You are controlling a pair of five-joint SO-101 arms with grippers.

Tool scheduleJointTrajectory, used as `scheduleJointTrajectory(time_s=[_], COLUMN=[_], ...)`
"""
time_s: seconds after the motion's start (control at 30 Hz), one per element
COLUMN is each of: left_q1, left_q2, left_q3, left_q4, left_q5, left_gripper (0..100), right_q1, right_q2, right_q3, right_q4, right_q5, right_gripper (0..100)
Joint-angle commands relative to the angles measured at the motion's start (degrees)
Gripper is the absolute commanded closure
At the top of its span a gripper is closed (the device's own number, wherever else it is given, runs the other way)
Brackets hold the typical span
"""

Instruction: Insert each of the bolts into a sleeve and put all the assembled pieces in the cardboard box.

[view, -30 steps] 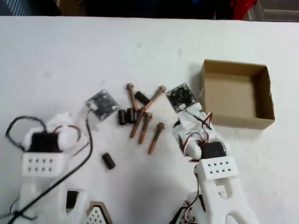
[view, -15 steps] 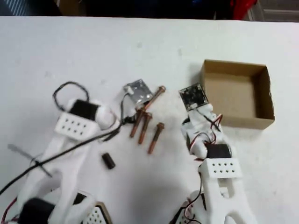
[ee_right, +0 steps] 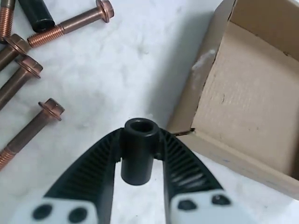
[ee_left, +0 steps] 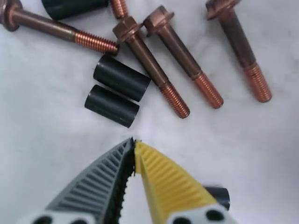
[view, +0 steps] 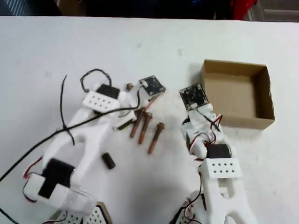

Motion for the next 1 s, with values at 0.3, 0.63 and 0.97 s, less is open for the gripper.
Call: scheduleJointTrajectory(time_s=[0.3, 0.63, 0.97], left_q1=[0.92, 4.88, 4.97], left_q2=[7.96, 12.18, 12.88], left_q3=[-10.81, -12.75, -12.75], left_q4=[-1.14, -3.08, -6.86], left_q5=[5.1, 13.45, 22.24], left_gripper=[91, 91, 90], right_q1=[0.75, 0.84, 0.84], right_q2=[-1.45, -1.45, -1.45], right_q3=[-0.53, -0.53, -0.53], right_q4=[-1.19, -1.01, -1.01], right_q5=[-0.53, -0.53, -0.53], right_gripper=[98.1, 98.1, 98.1])
